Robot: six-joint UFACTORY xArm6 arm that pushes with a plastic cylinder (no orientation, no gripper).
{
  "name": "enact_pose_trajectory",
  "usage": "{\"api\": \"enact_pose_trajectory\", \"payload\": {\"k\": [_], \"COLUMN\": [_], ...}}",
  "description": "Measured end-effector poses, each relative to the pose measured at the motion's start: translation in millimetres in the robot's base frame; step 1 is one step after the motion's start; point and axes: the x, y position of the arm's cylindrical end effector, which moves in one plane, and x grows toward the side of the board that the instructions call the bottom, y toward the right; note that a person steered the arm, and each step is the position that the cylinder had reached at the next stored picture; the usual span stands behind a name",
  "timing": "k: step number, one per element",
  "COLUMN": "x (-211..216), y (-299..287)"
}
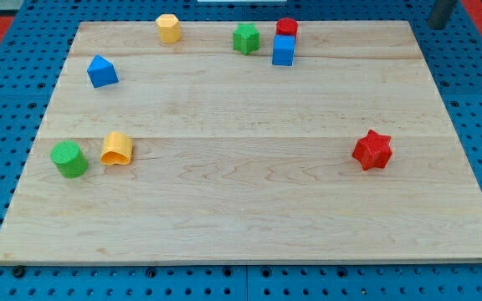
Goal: Point your arm to red star
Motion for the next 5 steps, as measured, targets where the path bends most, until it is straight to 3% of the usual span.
{"api": "enact_pose_trajectory", "payload": {"k": [1, 2, 3, 4, 5], "x": [3.7, 69.1, 90.2, 162.8, 282.4], "y": [-3.5, -36.5, -44.8, -42.7, -42.7]}}
